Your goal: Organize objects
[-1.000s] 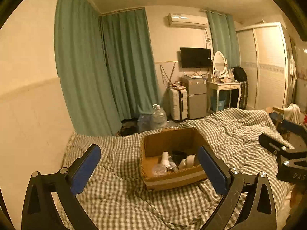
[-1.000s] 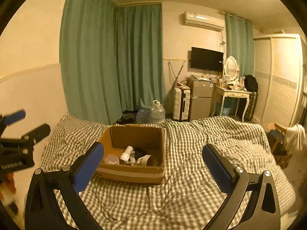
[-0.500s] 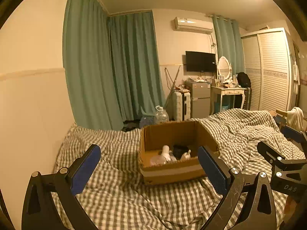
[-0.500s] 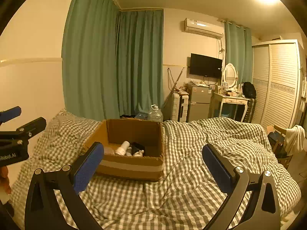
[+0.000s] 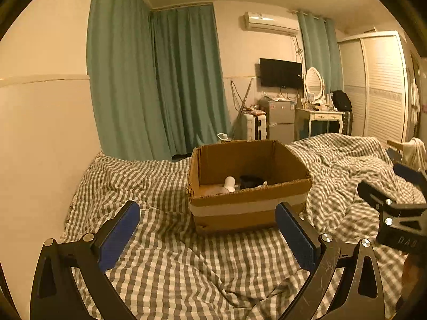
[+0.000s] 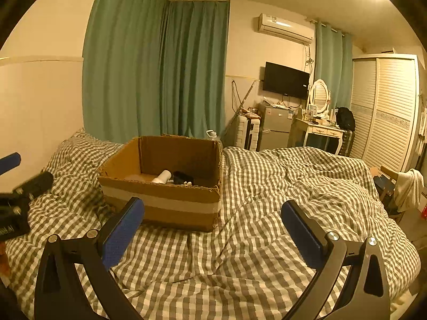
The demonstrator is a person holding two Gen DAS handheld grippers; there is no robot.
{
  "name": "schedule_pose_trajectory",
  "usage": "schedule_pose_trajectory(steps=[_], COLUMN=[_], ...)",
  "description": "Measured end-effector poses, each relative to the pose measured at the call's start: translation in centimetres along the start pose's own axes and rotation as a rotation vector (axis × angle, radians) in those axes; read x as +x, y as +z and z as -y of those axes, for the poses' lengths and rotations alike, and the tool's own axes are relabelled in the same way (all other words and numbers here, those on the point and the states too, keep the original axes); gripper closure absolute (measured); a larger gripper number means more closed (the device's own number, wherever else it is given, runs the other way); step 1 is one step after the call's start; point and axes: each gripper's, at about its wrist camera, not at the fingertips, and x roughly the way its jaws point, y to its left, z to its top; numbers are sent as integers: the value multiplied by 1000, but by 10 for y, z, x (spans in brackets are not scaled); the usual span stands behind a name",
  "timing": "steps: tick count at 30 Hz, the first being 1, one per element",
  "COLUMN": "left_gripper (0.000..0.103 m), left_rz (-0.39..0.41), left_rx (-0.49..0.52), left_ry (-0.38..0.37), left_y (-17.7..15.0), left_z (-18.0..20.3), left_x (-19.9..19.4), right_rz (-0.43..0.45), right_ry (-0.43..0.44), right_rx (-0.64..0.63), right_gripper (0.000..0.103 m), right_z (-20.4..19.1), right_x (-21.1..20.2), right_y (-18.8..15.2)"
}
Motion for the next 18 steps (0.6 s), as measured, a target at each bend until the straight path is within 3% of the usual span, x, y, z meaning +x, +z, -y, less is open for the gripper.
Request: schedule_pose_trajectory(steps=[5, 10, 18], left_gripper=[0, 0, 0], left_rz=[-45, -55, -50], left_rx=[-72, -110, -119], left_ry=[-40, -27, -4], left_y=[-2, -1, -1], left_z=[-11, -18, -14], left_x=[1, -3, -3], right_rz=[2, 50, 50], right_ry=[11, 6, 21], right_rx=[-6, -8, -17], right_gripper=[1, 1, 1], right_z=[-6, -11, -8], right_x=[-4, -14, -17], right_y=[0, 3, 4])
